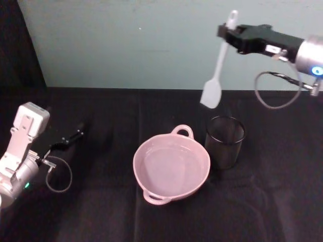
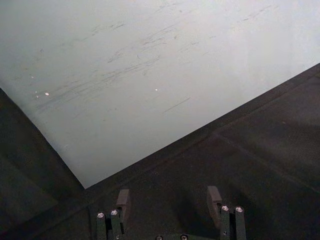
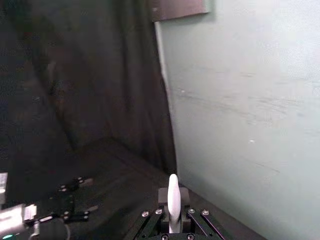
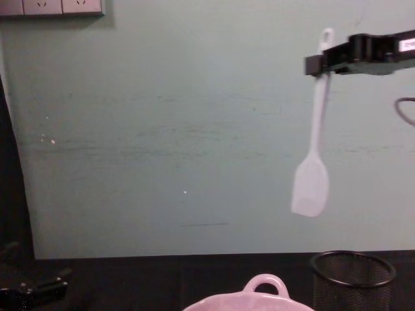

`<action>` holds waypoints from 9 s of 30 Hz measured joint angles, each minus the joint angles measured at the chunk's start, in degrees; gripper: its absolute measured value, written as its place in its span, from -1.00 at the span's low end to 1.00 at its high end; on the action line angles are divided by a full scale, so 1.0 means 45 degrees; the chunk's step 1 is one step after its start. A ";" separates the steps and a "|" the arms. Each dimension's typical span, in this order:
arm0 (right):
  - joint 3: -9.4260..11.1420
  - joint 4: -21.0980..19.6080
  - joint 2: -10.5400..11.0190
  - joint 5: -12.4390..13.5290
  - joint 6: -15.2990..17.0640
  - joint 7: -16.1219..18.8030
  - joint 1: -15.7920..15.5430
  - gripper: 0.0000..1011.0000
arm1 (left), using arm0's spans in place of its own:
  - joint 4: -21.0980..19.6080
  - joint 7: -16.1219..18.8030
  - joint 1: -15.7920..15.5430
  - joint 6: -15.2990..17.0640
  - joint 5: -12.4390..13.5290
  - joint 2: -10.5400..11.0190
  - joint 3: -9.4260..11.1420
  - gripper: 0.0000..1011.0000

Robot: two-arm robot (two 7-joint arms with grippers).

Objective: Use the one hand to pick up the spoon and stir the clear water in the bowl.

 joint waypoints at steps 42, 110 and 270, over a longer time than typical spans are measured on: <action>-0.1960 0.1185 -0.1907 -0.2893 -0.2635 0.2302 -0.1436 -0.76 | 0.0000 0.0000 0.0001 0.0000 0.0000 0.0000 0.0000 0.99; -0.1858 0.1768 -0.2915 -0.5566 -0.4282 0.3125 -0.2033 -0.76 | 0.0000 0.0000 0.0000 0.0000 0.0000 0.0000 0.0000 0.99; -0.0220 -0.0909 -0.2260 -0.6026 -0.3945 0.1949 -0.4528 -0.76 | -0.0001 0.0000 0.0001 0.0000 -0.0001 0.0000 0.0000 0.99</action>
